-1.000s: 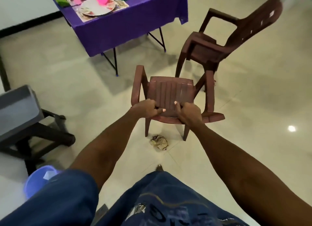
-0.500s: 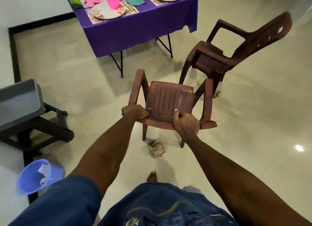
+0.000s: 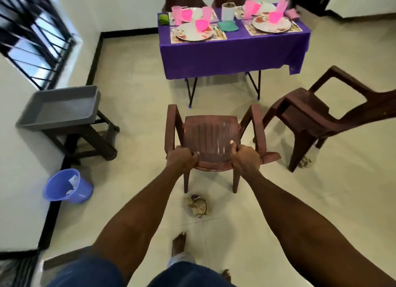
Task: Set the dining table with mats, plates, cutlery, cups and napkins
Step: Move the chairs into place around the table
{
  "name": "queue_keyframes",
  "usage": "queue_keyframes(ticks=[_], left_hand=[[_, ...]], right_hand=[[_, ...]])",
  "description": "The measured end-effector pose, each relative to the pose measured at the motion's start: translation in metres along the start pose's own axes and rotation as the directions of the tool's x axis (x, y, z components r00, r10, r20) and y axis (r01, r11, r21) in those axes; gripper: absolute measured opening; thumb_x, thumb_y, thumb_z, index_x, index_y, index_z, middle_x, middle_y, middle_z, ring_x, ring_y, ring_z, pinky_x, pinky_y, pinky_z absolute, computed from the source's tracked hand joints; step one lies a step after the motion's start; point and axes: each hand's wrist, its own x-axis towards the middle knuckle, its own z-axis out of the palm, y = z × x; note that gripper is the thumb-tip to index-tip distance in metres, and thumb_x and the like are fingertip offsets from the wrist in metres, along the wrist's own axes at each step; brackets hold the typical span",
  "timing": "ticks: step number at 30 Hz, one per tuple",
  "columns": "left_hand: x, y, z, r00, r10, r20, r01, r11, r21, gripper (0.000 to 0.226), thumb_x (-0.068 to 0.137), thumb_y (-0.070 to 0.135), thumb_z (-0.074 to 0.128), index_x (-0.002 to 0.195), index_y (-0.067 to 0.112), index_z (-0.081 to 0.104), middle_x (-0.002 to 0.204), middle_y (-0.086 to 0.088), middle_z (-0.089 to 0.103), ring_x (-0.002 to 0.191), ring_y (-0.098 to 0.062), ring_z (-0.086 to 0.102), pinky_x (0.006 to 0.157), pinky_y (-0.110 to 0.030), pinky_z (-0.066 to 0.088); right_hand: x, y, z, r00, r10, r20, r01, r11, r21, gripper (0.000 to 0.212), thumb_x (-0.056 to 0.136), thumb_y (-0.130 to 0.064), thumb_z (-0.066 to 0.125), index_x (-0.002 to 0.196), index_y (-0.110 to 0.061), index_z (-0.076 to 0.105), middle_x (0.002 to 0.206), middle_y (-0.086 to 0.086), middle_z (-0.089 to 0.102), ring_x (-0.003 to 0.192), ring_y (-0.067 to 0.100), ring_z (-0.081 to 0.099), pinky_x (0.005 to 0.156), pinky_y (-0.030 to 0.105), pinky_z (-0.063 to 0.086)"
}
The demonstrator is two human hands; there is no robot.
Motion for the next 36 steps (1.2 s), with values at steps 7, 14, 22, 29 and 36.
queue_keyframes(ticks=[7,14,22,29,36], left_hand=[[0.005,0.013,0.023,0.917,0.330,-0.225,-0.288,0.936,0.203,0.079,0.085,0.082,0.023,0.113,0.025,0.070,0.116,0.007,0.070,0.117,-0.018,0.056,0.102,-0.043,0.036],[0.071,0.061,0.005,0.897,0.332,-0.294,-0.261,0.931,0.256,0.023,0.079,0.041,0.072,0.089,0.021,0.073,0.083,0.002,0.074,0.076,-0.024,0.069,0.065,-0.031,0.049],[0.183,0.072,-0.013,0.934,0.198,-0.296,-0.112,0.953,0.283,0.017,0.057,0.022,0.085,0.062,0.022,0.069,0.054,0.005,0.063,0.048,-0.021,0.062,0.051,-0.024,0.045],[0.254,0.082,-0.042,0.984,-0.025,-0.176,0.077,0.953,0.293,0.015,0.089,0.025,0.057,0.093,0.024,0.071,0.091,0.002,0.071,0.095,-0.026,0.064,0.091,-0.038,0.041],[0.285,0.091,-0.044,0.954,-0.227,-0.197,0.280,0.909,0.308,0.020,0.093,0.020,0.053,0.100,0.027,0.071,0.096,0.002,0.069,0.105,-0.027,0.059,0.106,-0.054,0.028]], right_hand=[[0.046,0.024,-0.007,0.998,0.003,0.056,-0.005,0.999,0.045,0.061,0.099,-0.052,0.031,0.081,-0.010,0.071,0.080,0.009,0.069,0.077,0.030,0.064,0.073,0.040,0.052],[0.136,0.049,-0.013,0.997,-0.041,0.063,0.032,0.989,0.141,0.059,0.099,-0.051,0.033,0.071,-0.009,0.066,0.069,0.006,0.064,0.069,0.026,0.061,0.073,0.041,0.052],[0.257,0.040,-0.002,0.972,-0.182,0.148,0.151,0.968,0.200,0.062,0.098,-0.056,0.034,0.072,-0.010,0.065,0.066,0.006,0.061,0.066,0.026,0.059,0.065,0.036,0.048],[0.334,0.068,0.010,0.653,-0.671,0.351,0.745,0.653,-0.138,0.063,0.090,-0.071,0.036,0.108,-0.019,0.065,0.110,0.002,0.067,0.103,0.022,0.059,0.099,0.041,0.040],[0.363,0.046,0.004,0.694,-0.572,0.438,0.708,0.652,-0.271,0.023,0.093,-0.023,0.056,0.114,-0.018,0.061,0.114,0.006,0.067,0.111,0.028,0.057,0.105,0.049,0.037]])
